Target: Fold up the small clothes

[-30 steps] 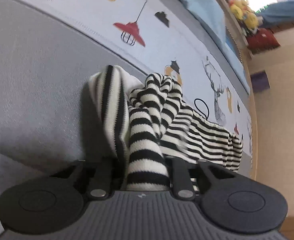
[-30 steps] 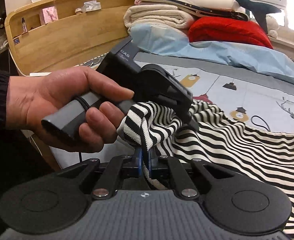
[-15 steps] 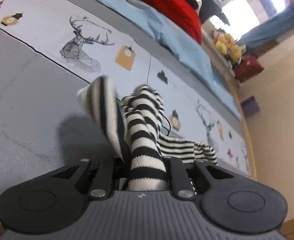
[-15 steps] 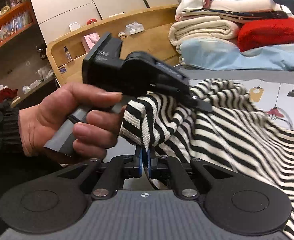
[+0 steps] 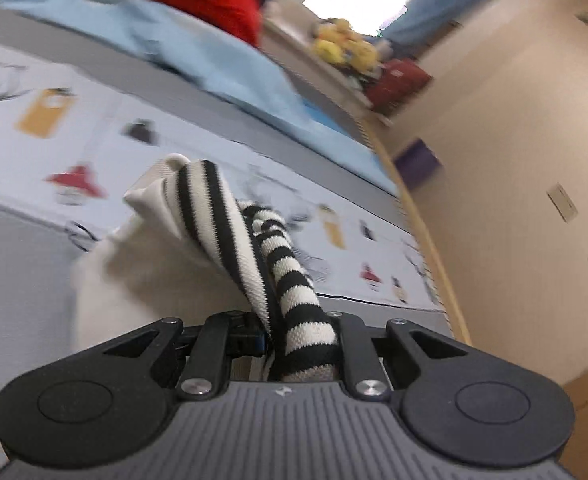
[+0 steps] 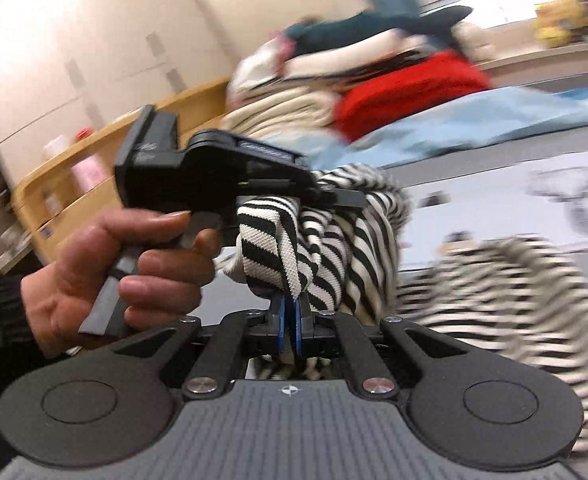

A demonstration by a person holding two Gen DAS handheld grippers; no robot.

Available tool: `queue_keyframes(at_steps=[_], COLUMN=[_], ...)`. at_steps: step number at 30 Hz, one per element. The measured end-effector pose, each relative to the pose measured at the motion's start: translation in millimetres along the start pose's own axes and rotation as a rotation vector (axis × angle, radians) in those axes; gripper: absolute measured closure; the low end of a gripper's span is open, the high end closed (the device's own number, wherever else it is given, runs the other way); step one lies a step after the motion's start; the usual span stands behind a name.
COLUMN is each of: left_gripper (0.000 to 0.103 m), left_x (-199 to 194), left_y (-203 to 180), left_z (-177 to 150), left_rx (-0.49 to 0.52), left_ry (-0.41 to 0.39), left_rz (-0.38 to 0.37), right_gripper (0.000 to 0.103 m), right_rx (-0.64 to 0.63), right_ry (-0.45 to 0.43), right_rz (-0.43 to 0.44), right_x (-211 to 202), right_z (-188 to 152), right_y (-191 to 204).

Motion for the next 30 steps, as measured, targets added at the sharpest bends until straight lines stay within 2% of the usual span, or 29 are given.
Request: queue_keyframes(at_steps=[3,4,5,7,8,10,13,15,16,19,21,23,28,29,30], left_gripper=[0.085,0.080,0.068,0.053,0.050,0.050,0.051,0.052,0.053,0.056,0.056,0.057,0.058,0.060,0.060], left_x=[32,41,49,59,61,53,48,44,41,33,31,26,20,18,17], left_y=[-33,-43,-49,-56,-58,-58,-42,-31,-27,-16,-7,1,13,14,13], left_z=[-22,-28,-33,-39,-41,-41,-34,-30,-30,-31,-31,-36,-50,-52,-55], left_rx=[0.047,0.060,0.063,0.053,0.058,0.090,0.064,0.091,0.111,0.183,0.223,0.262,0.350,0.361,0.375], left_ry=[0.020,0.034,0.049,0.102,0.117,0.087,0.097,0.100,0.109,0.141,0.175,0.209,0.279,0.288,0.296], left_rz=[-0.035,-0.056,-0.077,-0.142,-0.170,-0.170,-0.116,-0.055,-0.032,0.014,0.044,0.071,0.114,0.114,0.111], right_gripper=[0.099,0.099,0.099,0.099,0.099,0.100,0.100,0.099,0.098,0.085,0.057,0.049,0.050,0.061,0.083], right_rx=[0.060,0.079,0.103,0.146,0.166,0.209,0.326,0.416,0.461,0.519,0.562,0.609,0.660,0.655,0.647], right_ry=[-0.029,-0.038,-0.048,-0.054,-0.043,0.014,0.171,0.268,0.290,0.270,0.228,0.192,0.197,0.198,0.199], right_rz=[-0.120,-0.158,-0.193,-0.263,-0.298,-0.366,-0.468,-0.486,-0.481,-0.461,-0.447,-0.448,-0.436,-0.432,-0.423], right_x=[-41,-53,-64,-80,-85,-84,-74,-64,-61,-56,-57,-57,-43,-42,-40], right_z=[-5,-8,-10,-16,-19,-28,-49,-62,-67,-64,-61,-61,-56,-56,-54], right_y=[-31,-40,-49,-64,-71,-85,-111,-124,-128,-129,-134,-142,-158,-160,-160])
Point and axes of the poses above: each gripper's, at about its wrist camera, not at the fingertips, and x roughly the way its jaws point, y to its left, z to its top, the point moved 1 cm from there along x, roughly the way its jaws point, and after that the axes turned 14 degrees about -x, right-handed, at the moved point
